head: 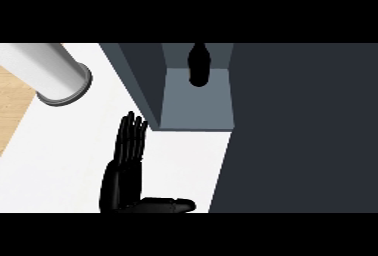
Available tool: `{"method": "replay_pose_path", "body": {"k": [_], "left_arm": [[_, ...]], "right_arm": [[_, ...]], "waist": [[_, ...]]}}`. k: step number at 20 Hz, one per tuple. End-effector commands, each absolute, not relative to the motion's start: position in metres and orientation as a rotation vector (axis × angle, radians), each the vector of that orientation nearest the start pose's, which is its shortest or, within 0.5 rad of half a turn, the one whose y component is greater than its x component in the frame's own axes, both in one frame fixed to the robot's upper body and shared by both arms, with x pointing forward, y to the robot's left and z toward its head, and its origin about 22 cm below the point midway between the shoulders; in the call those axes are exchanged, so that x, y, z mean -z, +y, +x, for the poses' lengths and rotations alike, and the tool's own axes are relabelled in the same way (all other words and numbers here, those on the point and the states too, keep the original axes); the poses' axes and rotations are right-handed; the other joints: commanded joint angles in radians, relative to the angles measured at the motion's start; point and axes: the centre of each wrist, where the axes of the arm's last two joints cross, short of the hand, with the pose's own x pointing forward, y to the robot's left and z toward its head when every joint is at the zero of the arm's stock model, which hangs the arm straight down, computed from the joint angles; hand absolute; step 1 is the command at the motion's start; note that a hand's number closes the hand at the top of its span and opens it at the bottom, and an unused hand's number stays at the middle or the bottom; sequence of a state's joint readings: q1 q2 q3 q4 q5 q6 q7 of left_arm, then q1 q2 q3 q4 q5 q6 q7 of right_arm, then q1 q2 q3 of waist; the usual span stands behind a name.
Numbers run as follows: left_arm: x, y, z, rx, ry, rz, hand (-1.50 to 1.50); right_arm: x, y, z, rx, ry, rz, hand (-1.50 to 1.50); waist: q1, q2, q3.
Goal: Pick up the wine, place it into the cabinet and close the cabinet
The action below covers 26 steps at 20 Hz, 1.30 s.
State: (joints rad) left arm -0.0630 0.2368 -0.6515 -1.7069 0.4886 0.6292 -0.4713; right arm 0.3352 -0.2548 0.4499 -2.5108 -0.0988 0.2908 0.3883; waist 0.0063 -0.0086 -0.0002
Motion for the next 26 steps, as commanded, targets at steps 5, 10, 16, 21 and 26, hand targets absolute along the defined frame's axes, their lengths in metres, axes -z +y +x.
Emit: {"method": "replay_pose_path", "body": {"k": [5,10,16,21,26], "left_arm": [[-0.032,0.175,0.155,-0.159,-1.894,-0.190,-1.50],[-0.039,0.203,0.162,-0.178,-1.920,-0.148,-1.50],[-0.046,0.225,0.142,-0.211,-1.916,-0.162,-1.50],[-0.062,0.260,0.146,-0.184,-1.927,-0.152,-1.50],[-0.051,0.283,0.137,-0.172,-1.910,-0.163,-1.50]], "right_arm": [[-0.190,-0.188,0.071,-0.766,-1.695,0.690,1.50],[-0.189,-0.167,0.077,-0.776,-1.741,0.699,1.50],[-0.180,-0.152,0.085,-0.788,-1.642,0.765,1.50],[-0.180,-0.138,0.098,-0.752,-1.656,0.765,1.50],[-0.187,-0.106,0.111,-0.732,-1.672,0.763,1.50]], "waist": [[0.016,0.001,-0.002],[0.017,0.001,-0.005],[0.040,-0.005,-0.007],[0.054,-0.004,-0.008],[0.058,0.000,-0.010]]}}
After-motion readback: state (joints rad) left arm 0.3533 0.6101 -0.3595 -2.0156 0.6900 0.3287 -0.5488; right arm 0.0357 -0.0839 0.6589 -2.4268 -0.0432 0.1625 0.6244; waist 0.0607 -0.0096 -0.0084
